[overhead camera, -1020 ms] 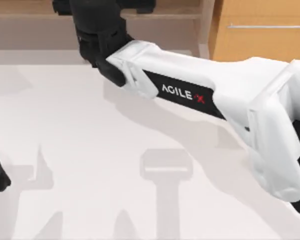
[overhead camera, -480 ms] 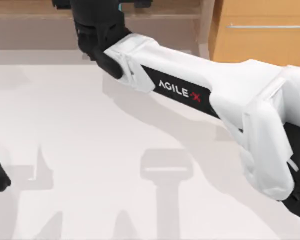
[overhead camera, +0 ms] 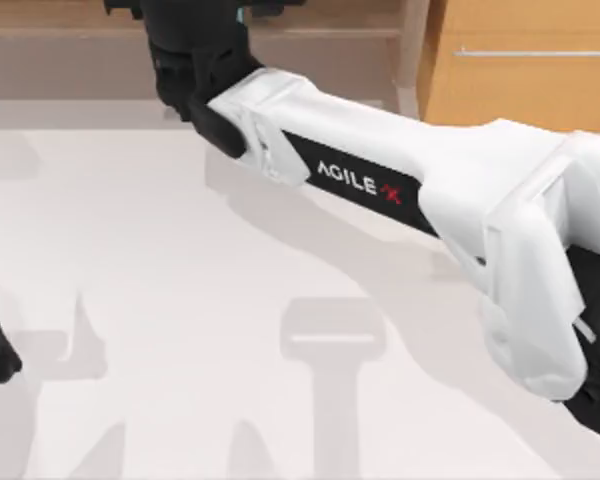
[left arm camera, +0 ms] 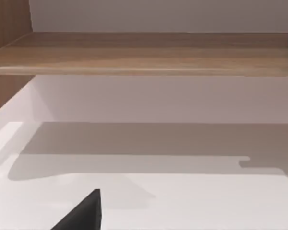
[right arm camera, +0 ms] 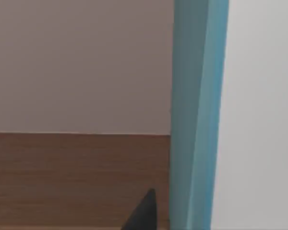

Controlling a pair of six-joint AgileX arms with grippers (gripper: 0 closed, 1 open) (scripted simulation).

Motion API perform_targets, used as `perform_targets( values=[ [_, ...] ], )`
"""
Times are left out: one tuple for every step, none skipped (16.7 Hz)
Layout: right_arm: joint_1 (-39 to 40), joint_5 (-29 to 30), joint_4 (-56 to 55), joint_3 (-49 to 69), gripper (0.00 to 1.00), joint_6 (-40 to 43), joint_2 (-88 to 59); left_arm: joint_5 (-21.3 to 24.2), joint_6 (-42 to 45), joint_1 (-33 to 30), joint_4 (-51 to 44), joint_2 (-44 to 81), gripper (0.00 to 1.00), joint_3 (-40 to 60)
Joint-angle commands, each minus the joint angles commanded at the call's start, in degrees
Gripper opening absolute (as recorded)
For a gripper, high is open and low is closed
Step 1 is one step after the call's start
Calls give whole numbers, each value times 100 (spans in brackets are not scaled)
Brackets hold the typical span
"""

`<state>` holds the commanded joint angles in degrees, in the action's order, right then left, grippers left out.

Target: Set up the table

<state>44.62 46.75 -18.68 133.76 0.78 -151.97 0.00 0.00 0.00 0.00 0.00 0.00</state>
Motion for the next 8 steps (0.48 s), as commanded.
perform_targets(
  values=[
    [0, 0, 0, 0, 40, 0, 0, 0, 0, 0, 0, 0, 100, 0],
    [0, 0, 0, 0, 32, 0, 0, 0, 0, 0, 0, 0, 100, 0],
    [0, 0, 0, 0, 25, 0, 0, 0, 0, 0, 0, 0, 100, 0],
    [0, 0, 0, 0, 17, 0, 0, 0, 0, 0, 0, 0, 100, 0],
    [0, 0, 0, 0, 10, 0, 0, 0, 0, 0, 0, 0, 100, 0],
    [0, 0, 0, 0, 2, 0, 0, 0, 0, 0, 0, 0, 100, 0],
    [0, 0, 0, 0, 0, 0, 0, 0, 0, 0, 0, 0, 100, 0],
    [0, 0, 0, 0, 0, 0, 0, 0, 0, 0, 0, 0, 100, 0]
  ],
)
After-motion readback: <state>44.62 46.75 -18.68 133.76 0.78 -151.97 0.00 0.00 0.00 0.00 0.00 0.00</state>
